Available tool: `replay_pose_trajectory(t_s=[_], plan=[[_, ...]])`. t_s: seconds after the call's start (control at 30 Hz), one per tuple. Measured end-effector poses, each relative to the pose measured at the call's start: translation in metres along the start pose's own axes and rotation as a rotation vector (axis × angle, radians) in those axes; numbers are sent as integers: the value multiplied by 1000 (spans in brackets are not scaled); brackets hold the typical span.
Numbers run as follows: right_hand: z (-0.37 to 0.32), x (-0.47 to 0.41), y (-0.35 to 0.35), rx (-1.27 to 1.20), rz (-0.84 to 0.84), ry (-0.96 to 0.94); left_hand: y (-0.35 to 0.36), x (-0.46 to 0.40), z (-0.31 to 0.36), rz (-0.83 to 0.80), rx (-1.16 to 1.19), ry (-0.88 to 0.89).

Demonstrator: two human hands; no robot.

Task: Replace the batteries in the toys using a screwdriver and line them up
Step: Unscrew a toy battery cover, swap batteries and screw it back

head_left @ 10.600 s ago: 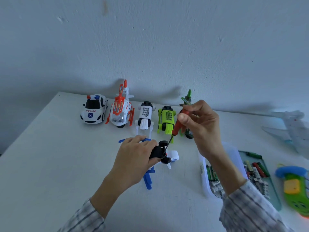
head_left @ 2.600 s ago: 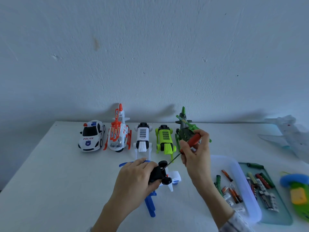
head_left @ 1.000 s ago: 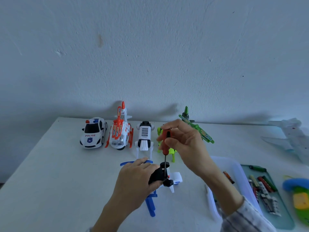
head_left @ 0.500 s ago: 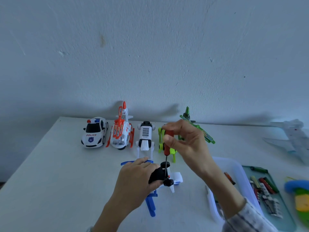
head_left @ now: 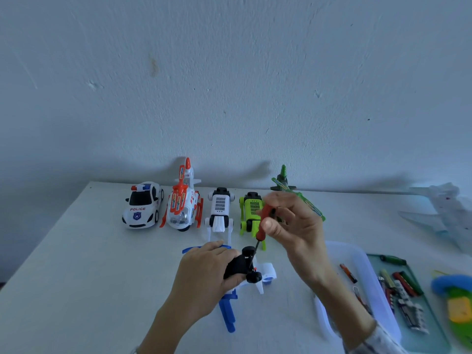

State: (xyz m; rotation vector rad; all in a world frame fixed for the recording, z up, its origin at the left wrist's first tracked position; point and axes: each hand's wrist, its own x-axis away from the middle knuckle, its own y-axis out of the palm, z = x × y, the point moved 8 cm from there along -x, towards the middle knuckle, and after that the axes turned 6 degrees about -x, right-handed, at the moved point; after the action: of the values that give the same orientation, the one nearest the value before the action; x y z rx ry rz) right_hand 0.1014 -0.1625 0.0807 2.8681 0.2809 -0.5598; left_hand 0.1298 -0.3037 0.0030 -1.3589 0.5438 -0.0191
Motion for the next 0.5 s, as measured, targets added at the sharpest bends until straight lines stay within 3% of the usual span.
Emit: replay_pose_trajectory(t_s=[0.13, 0.33, 0.5], plan=[[-2, 2, -4, 81, 100, -70, 0, -1, 0, 3, -10, 1], [1, 1, -2, 42, -11, -11, -2, 0, 0, 37, -17, -1], [-7, 1, -6, 106, 62, -92, -3, -3, 0, 30, -46, -2]])
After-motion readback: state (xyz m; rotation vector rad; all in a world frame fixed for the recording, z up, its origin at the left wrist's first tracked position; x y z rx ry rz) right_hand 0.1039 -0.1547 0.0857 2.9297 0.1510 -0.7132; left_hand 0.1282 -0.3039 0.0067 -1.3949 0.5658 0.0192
